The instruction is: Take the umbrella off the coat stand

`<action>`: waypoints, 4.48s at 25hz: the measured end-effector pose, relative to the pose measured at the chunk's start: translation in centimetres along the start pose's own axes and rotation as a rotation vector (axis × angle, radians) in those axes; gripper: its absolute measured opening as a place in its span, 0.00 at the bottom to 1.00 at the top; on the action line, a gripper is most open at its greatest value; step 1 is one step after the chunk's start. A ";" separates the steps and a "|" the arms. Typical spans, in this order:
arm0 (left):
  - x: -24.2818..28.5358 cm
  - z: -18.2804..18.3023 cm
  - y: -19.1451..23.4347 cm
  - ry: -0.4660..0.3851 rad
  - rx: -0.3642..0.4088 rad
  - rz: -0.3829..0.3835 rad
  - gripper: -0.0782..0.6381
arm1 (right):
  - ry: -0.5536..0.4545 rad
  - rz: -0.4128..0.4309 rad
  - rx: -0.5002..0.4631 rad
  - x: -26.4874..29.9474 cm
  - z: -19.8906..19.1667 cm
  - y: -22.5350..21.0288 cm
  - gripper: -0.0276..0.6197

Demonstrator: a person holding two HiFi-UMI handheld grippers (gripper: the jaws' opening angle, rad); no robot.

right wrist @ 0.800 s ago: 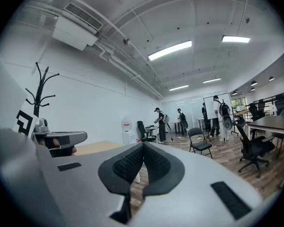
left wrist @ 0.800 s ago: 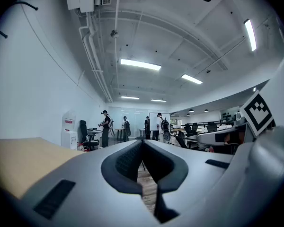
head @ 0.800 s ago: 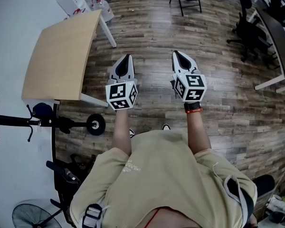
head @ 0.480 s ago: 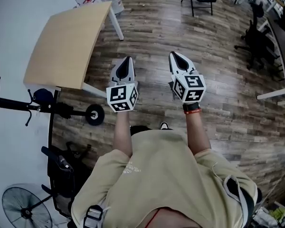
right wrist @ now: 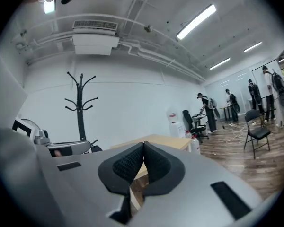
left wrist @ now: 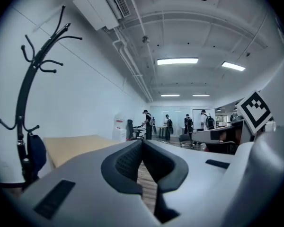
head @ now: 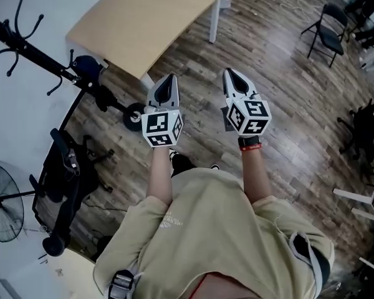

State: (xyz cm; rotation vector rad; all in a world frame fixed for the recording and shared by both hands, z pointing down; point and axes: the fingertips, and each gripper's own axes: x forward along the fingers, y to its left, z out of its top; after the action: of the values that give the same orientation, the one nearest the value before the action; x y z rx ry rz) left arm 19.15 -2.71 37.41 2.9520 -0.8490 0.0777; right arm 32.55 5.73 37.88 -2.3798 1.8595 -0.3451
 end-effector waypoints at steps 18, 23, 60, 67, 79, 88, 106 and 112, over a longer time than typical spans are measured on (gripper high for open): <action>-10.7 -1.6 27.9 -0.023 -0.080 0.480 0.14 | 0.157 0.562 -0.111 18.9 -6.4 29.5 0.07; -13.2 -2.7 34.3 -0.012 -0.093 0.553 0.14 | 0.187 0.641 -0.111 22.8 -8.5 35.9 0.07; -9.2 -16.9 50.0 0.138 -0.077 0.431 0.29 | 0.346 0.934 -0.111 33.5 -18.6 45.7 0.07; -7.7 -20.0 51.8 0.162 -0.081 0.385 0.37 | 0.361 0.951 -0.143 33.8 -20.4 46.0 0.07; -3.8 -22.2 52.4 0.173 -0.017 0.279 0.51 | 0.382 0.947 -0.111 33.9 -21.0 44.8 0.07; -2.1 -22.4 53.8 0.147 -0.045 0.240 0.51 | 0.390 0.922 -0.099 34.3 -20.8 43.5 0.07; -1.6 -20.6 54.3 0.238 -0.023 0.263 0.38 | 0.369 0.910 -0.060 35.5 -19.8 43.9 0.07; -2.8 -19.0 53.2 0.227 -0.058 0.279 0.38 | 0.346 0.915 -0.066 35.6 -18.5 44.8 0.07</action>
State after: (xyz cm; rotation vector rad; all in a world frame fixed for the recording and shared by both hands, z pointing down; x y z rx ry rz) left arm -12.08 -44.69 58.98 2.6837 -1.1942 0.3876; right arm -6.08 -38.70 50.13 -1.2957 2.8684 -0.6029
